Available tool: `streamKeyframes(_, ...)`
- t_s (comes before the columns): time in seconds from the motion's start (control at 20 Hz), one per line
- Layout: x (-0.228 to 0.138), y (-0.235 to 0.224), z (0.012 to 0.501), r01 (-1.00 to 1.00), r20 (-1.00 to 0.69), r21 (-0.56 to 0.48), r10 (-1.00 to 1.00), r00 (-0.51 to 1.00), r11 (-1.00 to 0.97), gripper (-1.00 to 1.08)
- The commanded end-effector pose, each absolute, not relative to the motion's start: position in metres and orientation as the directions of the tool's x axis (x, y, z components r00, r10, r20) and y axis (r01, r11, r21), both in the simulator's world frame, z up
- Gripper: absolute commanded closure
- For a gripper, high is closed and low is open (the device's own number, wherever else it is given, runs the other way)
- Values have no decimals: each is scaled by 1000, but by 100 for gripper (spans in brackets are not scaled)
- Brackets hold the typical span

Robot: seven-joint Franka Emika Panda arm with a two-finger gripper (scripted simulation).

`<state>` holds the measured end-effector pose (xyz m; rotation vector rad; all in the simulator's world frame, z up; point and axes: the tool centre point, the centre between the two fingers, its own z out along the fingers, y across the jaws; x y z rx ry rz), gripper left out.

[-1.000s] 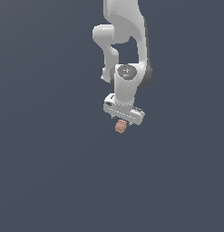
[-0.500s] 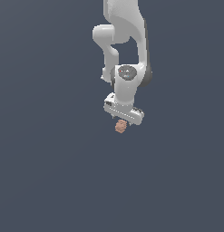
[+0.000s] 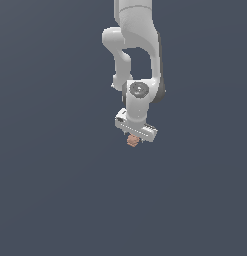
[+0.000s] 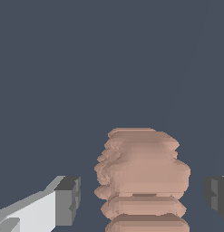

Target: Pick up the object and move it to a goal position.

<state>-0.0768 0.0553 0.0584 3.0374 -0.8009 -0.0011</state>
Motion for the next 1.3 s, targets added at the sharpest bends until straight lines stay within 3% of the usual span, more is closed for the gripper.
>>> streamKeyframes(0.0,-77,55,50,-494,0,0,-494,870,-870,-92)
streamKeyframes(0.2,-76,55,46,-494,0,0,-494,869,-869,-92)
streamKeyframes(0.25,-76,55,46,-494,0,0,-494,869,-869,108)
streamKeyframes(1.25,-65,45,71,-493,1,-1,-493,870,-870,108)
